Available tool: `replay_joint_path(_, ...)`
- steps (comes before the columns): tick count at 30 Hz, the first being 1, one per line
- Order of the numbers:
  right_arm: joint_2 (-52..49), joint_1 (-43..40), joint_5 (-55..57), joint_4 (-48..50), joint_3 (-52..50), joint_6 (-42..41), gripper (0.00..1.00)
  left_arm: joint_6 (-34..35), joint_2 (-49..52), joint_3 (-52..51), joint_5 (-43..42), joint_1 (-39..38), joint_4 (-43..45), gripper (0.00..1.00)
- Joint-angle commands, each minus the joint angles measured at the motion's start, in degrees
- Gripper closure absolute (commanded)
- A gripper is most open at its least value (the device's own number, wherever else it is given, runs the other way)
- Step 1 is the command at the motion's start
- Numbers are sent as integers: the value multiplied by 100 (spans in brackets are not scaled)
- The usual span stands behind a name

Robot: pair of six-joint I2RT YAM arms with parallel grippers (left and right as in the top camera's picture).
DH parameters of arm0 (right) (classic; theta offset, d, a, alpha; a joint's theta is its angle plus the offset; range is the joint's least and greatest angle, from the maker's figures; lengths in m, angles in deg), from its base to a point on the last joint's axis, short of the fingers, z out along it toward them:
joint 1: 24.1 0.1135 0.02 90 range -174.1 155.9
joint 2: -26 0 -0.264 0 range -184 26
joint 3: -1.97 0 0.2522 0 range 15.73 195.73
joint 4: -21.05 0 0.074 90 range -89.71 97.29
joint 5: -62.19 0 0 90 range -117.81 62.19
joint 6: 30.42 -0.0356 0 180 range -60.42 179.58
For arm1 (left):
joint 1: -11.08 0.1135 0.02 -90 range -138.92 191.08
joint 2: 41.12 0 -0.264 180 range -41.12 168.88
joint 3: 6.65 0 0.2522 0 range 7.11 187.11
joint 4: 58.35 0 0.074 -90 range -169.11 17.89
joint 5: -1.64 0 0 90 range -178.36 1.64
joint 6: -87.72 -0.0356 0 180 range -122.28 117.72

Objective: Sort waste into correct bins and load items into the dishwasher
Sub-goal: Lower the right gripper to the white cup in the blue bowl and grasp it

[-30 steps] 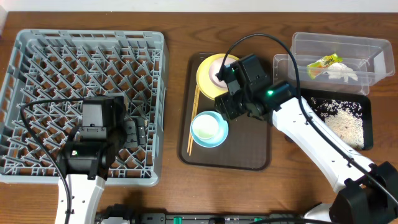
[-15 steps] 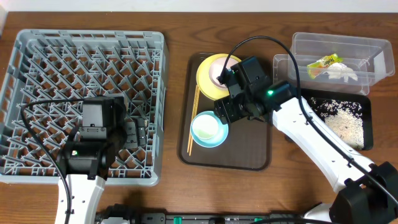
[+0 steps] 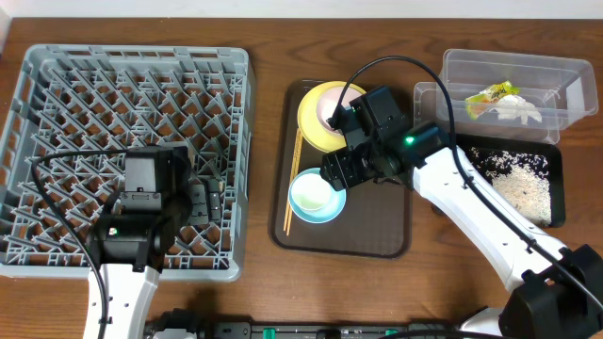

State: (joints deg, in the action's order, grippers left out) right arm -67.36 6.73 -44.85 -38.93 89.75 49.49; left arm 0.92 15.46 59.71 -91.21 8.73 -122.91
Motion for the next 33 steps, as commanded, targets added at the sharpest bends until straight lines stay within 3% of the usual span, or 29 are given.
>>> replay_joint_path(1,142,35,-127,-13,35,-61,30,52,-9,127,-15,2,-13,11)
replay_joint_path(27,350,372,98,-4,31,-59,27,52,-9,127,-15,2,-13,11)
replay_joint_path(33,179,614,702,-125,11,-61,34,52,-9,127,-15,2,-15,11)
